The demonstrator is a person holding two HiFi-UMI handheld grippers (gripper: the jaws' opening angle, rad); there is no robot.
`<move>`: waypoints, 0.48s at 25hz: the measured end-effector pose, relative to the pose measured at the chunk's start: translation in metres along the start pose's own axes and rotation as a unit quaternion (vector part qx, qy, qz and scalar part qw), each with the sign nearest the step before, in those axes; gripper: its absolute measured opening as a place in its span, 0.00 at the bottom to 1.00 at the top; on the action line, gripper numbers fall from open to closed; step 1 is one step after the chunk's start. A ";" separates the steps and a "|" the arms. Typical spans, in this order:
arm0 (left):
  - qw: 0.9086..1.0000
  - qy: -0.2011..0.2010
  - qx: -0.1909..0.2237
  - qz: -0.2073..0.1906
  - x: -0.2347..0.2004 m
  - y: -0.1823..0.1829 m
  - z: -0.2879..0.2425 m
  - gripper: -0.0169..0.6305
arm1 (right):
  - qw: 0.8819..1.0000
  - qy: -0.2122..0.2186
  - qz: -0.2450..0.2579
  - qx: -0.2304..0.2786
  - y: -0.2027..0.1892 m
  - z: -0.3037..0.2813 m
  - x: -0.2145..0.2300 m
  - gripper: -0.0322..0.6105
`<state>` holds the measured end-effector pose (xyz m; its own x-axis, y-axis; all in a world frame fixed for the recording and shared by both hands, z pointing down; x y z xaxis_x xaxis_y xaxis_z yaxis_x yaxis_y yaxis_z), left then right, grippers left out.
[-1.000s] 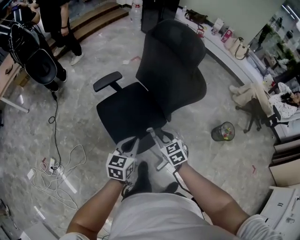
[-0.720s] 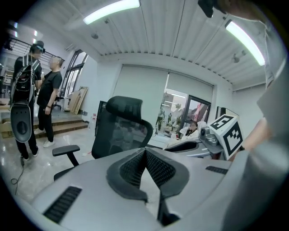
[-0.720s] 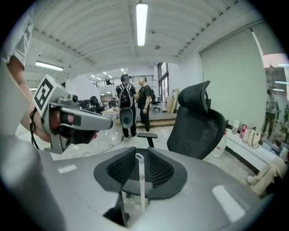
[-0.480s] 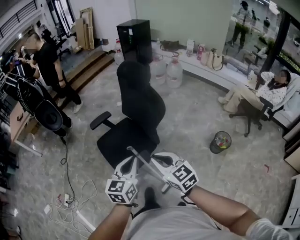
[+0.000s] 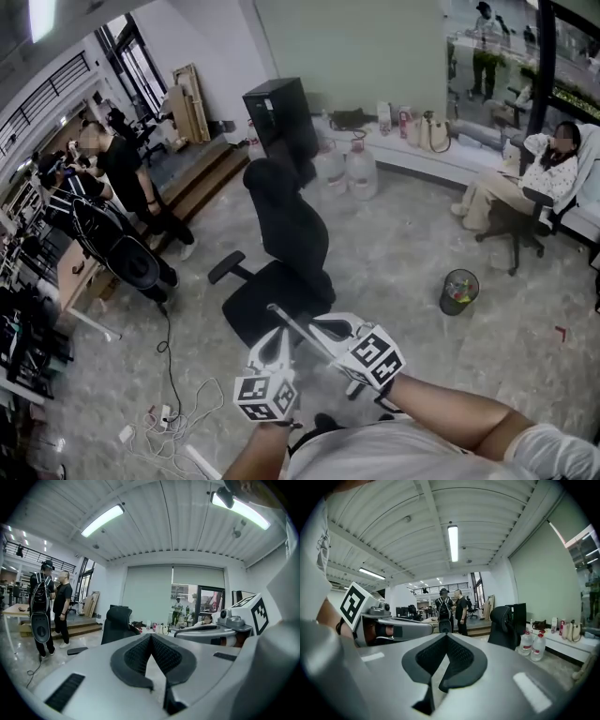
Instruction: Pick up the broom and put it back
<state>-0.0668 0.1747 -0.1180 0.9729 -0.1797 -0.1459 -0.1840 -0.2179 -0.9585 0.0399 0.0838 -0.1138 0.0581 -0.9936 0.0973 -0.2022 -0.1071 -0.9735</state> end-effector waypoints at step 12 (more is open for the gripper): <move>1.000 0.021 0.018 -0.003 0.000 0.014 0.016 0.03 | 1.000 0.016 0.019 0.016 0.027 0.002 -0.016 0.05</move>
<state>-0.0674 0.1874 -0.1348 0.9668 -0.2193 -0.1311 -0.1731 -0.1846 -0.9675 0.0359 0.0967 -0.1419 0.0194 -0.9977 0.0657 -0.1716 -0.0681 -0.9828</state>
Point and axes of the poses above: the fingertips, and each gripper's own axes: z backward along the fingers, x to its right, y out of its top, the point moved 7 cm from there along z, backward along the fingers, and after that the axes turned 2 degrees about -x, right-handed, at the moved point
